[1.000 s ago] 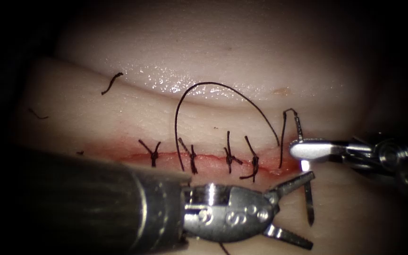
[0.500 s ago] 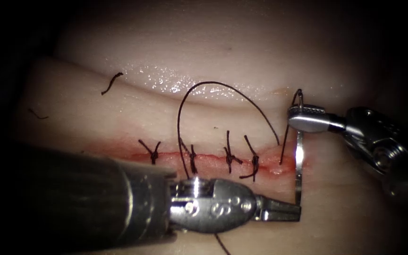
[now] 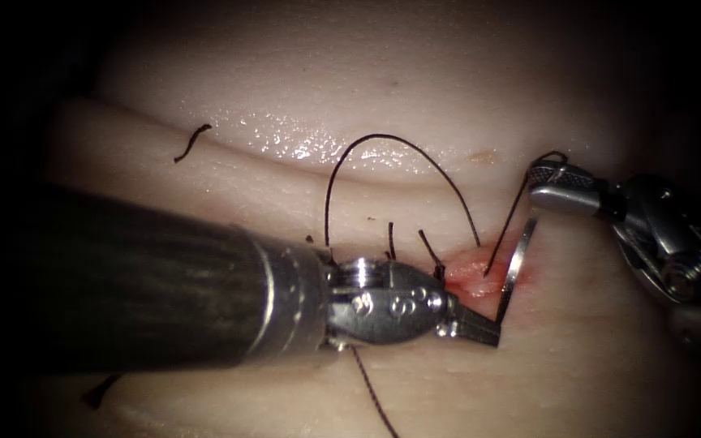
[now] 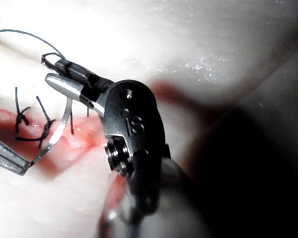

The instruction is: Wound Closure

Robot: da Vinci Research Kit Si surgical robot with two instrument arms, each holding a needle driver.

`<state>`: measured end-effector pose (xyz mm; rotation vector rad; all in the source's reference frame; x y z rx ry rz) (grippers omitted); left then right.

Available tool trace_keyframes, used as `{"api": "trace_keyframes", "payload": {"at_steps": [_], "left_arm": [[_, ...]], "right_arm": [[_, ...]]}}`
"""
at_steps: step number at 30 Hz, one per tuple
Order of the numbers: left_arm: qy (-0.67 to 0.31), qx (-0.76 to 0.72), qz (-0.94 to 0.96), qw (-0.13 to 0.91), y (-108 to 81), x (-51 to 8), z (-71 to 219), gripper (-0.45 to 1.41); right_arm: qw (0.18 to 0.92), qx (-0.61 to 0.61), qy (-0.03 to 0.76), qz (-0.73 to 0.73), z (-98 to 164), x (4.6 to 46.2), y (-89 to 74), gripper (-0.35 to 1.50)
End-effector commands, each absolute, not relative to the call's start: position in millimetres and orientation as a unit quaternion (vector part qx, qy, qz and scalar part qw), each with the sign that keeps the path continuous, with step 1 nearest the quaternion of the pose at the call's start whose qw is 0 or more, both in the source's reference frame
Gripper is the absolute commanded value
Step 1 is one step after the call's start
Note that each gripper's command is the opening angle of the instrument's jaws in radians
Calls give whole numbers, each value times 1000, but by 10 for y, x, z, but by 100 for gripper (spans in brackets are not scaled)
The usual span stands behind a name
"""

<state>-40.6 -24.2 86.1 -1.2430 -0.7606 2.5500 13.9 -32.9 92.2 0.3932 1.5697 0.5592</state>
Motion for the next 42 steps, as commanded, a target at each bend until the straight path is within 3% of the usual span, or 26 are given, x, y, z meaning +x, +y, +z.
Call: {"api": "trace_keyframes", "payload": {"at_steps": [1, 5, 7, 11, 13, 18, 23, 27, 31, 34, 42], "left_arm": [[-258, -422, 863, 100, -252, -414, 863, -45], [-260, -424, 862, 97, -264, -419, 855, -45], [-263, -425, 860, 103, -265, -420, 851, 10], [-273, -436, 845, 147, -266, -422, 839, 84], [-275, -442, 839, 156, -265, -423, 830, 103], [-281, -445, 835, 162, -262, -425, 808, 120], [-279, -446, 832, 175, -246, -423, 800, 111], [-275, -449, 830, 183, -228, -418, 809, 81], [-272, -447, 832, 185, -216, -411, 828, 17], [-265, -448, 836, 176, -212, -406, 844, -42], [-296, -451, 833, 128, -226, -408, 892, -45]], "right_arm": [[659, 167, 687, 255, 930, 146, -326, -35], [664, 160, 682, 260, 930, 146, -322, -35], [664, 161, 682, 260, 930, 145, -321, -35], [665, 160, 682, 258, 930, 144, -320, -35], [666, 161, 681, 257, 930, 143, -320, -35], [669, 159, 678, 260, 930, 141, -318, -35], [668, 161, 679, 258, 926, 141, -324, -35], [667, 162, 680, 258, 922, 139, -328, -35], [666, 164, 681, 255, 922, 132, -328, -35], [667, 160, 685, 244, 922, 128, -328, -35], [667, 127, 707, 198, 919, 133, -325, -35]]}}
